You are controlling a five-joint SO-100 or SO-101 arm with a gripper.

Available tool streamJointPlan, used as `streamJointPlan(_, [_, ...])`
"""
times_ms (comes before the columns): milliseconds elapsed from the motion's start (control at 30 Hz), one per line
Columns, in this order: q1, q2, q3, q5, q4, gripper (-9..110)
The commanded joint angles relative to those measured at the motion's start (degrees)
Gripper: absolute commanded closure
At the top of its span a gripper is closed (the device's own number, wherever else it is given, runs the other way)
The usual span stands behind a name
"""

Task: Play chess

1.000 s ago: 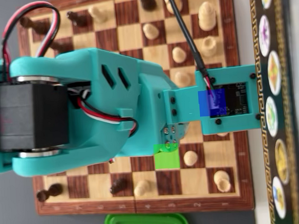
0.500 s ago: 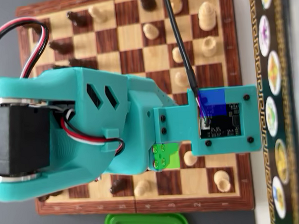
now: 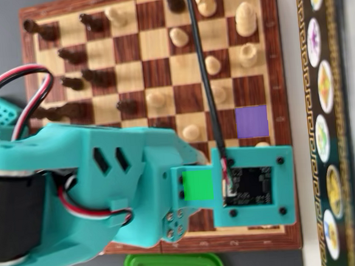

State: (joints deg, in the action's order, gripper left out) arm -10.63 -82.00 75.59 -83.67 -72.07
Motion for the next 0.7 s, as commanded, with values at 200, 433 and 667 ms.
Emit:
streamJointPlan(200, [-2.8, -7.0, 2.9, 0.3, 0.4, 96])
streamJointPlan(433, [-4.4, -6.8, 4.8, 0.3, 0.4, 96])
streamJointPlan(667, [-5.0, -6.2, 5.2, 0.3, 2.7, 96])
